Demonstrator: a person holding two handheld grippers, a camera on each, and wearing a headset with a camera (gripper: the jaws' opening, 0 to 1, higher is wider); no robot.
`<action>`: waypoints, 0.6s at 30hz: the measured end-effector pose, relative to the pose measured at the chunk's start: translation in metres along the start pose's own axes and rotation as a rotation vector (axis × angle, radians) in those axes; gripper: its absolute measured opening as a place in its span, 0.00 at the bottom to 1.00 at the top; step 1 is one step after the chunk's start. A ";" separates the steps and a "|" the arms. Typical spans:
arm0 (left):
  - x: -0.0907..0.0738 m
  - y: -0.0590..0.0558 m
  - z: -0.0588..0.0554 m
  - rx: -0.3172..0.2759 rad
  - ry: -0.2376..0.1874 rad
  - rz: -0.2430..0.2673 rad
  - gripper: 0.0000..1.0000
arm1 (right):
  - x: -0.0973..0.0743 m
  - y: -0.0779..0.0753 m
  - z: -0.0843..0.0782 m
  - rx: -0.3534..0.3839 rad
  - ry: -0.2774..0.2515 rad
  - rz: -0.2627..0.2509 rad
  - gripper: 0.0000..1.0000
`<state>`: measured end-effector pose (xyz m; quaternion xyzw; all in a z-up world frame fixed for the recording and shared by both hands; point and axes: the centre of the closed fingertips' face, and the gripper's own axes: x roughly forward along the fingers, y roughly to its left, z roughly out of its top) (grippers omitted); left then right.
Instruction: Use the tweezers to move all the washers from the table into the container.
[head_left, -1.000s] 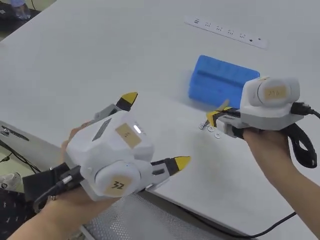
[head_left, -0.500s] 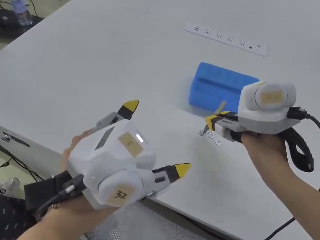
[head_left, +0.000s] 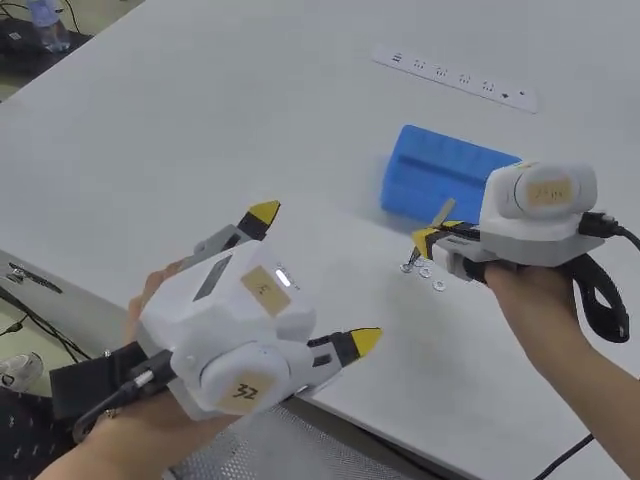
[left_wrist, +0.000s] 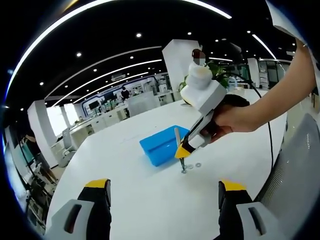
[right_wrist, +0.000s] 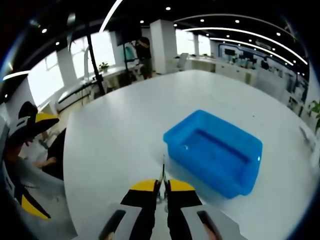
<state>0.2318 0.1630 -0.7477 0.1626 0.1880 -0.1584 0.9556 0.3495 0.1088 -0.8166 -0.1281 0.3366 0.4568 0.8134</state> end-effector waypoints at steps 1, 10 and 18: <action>0.000 0.000 0.000 0.000 0.000 0.001 0.91 | 0.001 0.000 0.001 0.001 -0.001 0.000 0.04; 0.000 0.001 -0.001 0.001 0.001 0.005 0.91 | 0.000 0.003 -0.004 -0.017 0.009 0.011 0.03; 0.000 0.001 0.000 0.003 -0.002 0.008 0.90 | -0.002 0.006 -0.004 -0.033 -0.002 0.007 0.03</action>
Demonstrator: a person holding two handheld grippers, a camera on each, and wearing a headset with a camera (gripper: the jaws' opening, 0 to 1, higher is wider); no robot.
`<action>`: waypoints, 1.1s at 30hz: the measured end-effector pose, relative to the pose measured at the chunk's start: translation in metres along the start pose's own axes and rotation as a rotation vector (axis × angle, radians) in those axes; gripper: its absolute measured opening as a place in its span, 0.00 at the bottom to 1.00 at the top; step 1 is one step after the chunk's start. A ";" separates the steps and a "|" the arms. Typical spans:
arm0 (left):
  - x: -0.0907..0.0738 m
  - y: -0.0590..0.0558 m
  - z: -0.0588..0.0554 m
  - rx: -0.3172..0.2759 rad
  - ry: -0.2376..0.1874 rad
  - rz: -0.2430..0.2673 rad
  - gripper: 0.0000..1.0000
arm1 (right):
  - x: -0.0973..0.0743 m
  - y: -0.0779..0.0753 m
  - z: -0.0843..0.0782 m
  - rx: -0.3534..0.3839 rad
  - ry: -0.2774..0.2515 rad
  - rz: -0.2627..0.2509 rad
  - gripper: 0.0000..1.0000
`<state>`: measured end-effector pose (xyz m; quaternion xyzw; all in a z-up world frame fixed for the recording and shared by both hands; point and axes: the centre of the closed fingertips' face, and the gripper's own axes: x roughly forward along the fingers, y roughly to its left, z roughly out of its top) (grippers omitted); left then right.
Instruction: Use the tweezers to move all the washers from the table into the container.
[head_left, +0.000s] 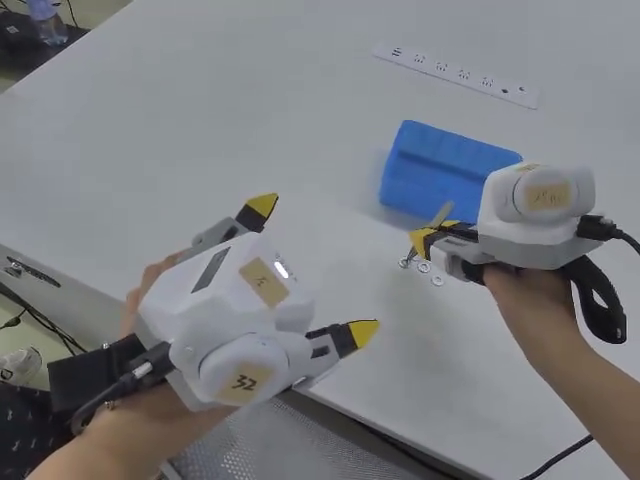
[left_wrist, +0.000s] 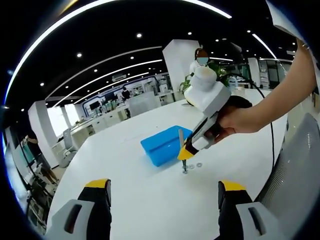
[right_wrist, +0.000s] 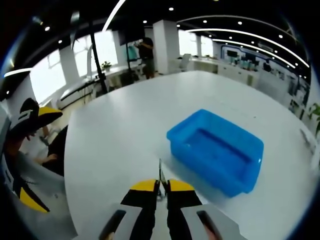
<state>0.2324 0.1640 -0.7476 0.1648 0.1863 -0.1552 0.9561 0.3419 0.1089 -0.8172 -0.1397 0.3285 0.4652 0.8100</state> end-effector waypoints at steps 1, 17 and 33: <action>0.000 0.000 0.000 -0.001 -0.001 0.001 0.90 | 0.000 0.000 0.000 -0.007 0.001 -0.001 0.03; -0.001 0.001 0.002 -0.008 -0.011 0.004 0.91 | -0.016 -0.004 0.023 -0.019 -0.024 -0.007 0.03; -0.004 0.007 0.009 -0.013 -0.050 0.034 0.96 | -0.028 -0.022 0.090 -0.067 -0.128 -0.026 0.03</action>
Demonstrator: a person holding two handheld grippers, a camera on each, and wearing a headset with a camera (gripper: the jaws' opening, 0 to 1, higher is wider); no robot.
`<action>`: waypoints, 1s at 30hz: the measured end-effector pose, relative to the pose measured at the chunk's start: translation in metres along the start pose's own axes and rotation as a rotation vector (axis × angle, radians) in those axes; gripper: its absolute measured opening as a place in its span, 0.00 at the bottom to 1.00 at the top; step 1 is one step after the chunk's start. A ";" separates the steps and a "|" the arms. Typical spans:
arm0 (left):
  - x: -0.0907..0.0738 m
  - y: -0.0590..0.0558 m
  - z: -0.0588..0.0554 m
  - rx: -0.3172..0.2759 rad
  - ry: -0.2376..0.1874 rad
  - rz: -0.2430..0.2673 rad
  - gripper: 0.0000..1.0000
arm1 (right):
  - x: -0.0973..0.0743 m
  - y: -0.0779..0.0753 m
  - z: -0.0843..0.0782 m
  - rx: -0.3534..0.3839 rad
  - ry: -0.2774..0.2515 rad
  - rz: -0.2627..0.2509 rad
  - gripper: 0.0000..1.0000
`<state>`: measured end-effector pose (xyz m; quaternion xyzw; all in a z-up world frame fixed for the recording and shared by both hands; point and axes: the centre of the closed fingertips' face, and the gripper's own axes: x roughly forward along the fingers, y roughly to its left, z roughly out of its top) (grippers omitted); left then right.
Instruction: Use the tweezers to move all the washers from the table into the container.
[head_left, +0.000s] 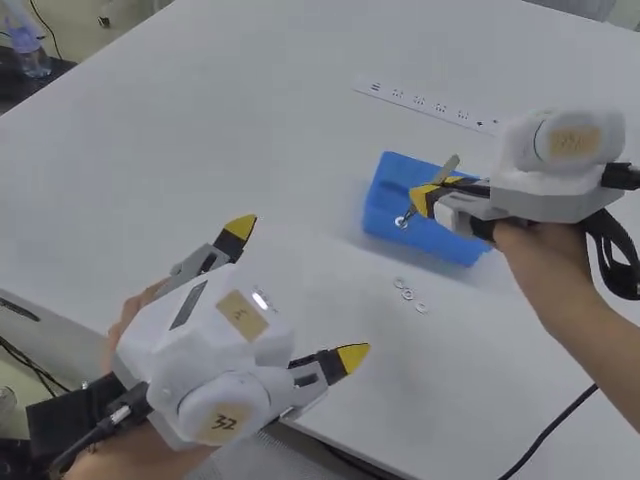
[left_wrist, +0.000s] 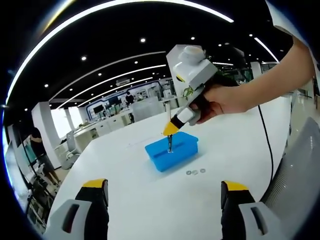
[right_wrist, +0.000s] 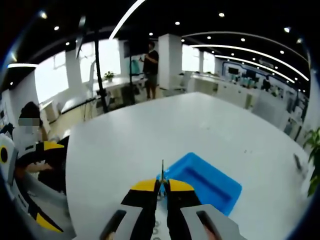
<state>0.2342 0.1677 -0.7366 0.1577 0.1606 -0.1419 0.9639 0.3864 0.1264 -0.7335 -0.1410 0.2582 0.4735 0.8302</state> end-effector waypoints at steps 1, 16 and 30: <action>0.000 0.001 0.000 -0.001 -0.002 0.003 0.97 | 0.002 -0.002 0.002 -0.001 -0.005 -0.001 0.03; 0.001 0.002 0.001 -0.006 -0.005 0.010 0.99 | 0.017 -0.026 0.029 0.001 -0.058 -0.024 0.03; 0.001 0.000 -0.002 0.001 0.011 0.001 0.99 | 0.052 -0.034 -0.023 0.007 0.054 -0.029 0.03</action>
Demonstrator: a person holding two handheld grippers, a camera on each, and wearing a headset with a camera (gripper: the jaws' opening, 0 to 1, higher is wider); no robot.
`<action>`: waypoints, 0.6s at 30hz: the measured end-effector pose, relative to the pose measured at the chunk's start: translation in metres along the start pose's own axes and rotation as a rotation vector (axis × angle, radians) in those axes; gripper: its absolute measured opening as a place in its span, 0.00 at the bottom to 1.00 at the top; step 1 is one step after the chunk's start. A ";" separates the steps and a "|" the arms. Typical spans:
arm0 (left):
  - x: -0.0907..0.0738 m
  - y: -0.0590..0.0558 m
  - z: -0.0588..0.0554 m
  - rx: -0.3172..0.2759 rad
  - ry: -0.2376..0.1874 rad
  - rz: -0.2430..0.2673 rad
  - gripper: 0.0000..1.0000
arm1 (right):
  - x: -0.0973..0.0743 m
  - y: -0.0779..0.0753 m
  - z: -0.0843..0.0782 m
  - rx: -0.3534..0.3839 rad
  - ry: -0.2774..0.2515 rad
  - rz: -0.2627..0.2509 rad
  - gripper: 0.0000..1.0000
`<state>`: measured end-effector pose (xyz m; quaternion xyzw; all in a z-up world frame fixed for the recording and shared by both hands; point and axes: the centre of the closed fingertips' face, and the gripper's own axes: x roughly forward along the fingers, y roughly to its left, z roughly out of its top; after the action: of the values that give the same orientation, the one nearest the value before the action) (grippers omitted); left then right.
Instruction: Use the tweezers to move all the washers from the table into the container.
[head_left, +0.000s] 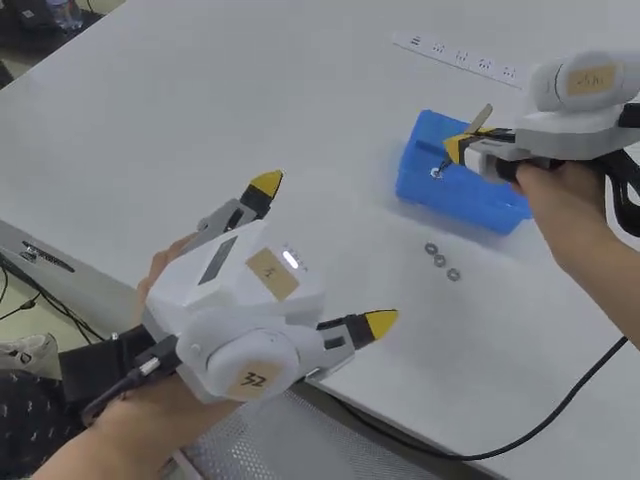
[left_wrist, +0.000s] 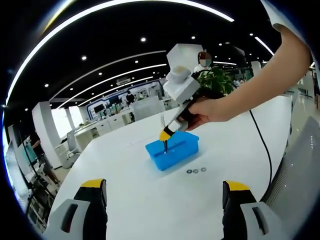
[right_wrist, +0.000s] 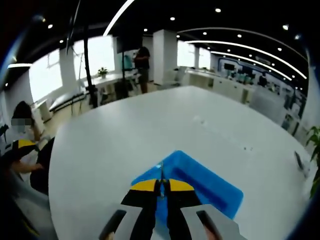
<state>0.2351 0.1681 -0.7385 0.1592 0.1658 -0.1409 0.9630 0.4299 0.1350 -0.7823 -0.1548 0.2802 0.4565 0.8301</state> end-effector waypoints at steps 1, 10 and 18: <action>0.000 0.000 0.000 0.000 0.003 0.000 0.99 | 0.006 0.000 -0.002 -0.001 0.007 0.001 0.03; 0.002 0.000 -0.003 0.001 0.014 -0.002 0.98 | 0.015 -0.002 -0.010 0.013 0.023 0.002 0.03; 0.003 0.000 -0.004 0.000 0.018 -0.001 0.98 | 0.022 -0.003 -0.025 0.010 0.064 -0.007 0.03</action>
<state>0.2364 0.1693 -0.7433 0.1602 0.1746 -0.1401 0.9614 0.4342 0.1353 -0.8158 -0.1662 0.3083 0.4470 0.8231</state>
